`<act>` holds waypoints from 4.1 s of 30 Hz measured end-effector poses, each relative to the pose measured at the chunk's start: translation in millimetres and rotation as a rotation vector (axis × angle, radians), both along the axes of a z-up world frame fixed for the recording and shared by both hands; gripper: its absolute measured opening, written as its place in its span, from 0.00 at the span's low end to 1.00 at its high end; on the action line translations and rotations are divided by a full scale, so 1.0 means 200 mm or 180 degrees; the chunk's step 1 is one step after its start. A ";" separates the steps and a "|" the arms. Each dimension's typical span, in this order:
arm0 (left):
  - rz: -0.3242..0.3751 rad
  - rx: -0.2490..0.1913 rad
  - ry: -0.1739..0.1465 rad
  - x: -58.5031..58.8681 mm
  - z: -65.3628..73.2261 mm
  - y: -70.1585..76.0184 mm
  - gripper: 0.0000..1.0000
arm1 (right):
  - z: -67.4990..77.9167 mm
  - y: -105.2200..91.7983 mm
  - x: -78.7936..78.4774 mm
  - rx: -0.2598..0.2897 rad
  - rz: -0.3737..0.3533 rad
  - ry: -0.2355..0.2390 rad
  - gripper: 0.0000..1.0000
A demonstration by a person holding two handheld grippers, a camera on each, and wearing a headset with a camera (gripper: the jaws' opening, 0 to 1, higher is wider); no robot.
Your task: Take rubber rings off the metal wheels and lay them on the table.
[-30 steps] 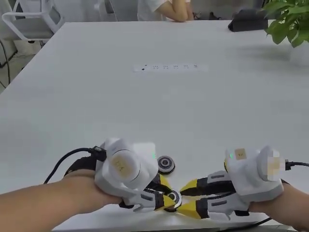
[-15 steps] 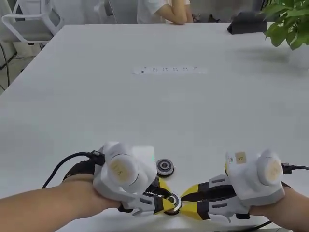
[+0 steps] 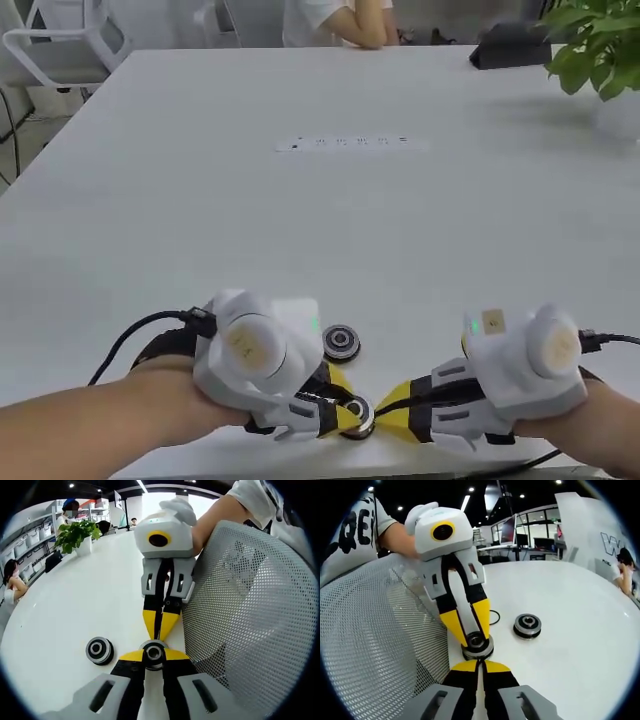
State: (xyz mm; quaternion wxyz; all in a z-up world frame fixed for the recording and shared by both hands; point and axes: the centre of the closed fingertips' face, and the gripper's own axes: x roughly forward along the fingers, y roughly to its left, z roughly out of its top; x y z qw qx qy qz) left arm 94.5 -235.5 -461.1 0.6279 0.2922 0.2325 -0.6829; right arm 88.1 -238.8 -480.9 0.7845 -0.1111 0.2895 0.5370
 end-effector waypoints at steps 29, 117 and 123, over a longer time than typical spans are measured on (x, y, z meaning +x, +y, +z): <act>0.0026 0.0005 -0.0006 0.00 0.00 0.00 0.07 | 0.09 -0.01 0.04 0.0523 -0.0439 0.0400 0.00; 0.0141 -0.0071 0.0044 0.03 0.13 0.10 0.27 | 0.15 0.04 0.02 0.0842 -0.0399 0.0516 0.00; 0.0168 -0.0086 0.0046 0.04 0.13 0.11 0.27 | 0.16 0.04 0.02 0.0858 -0.0410 0.0539 0.00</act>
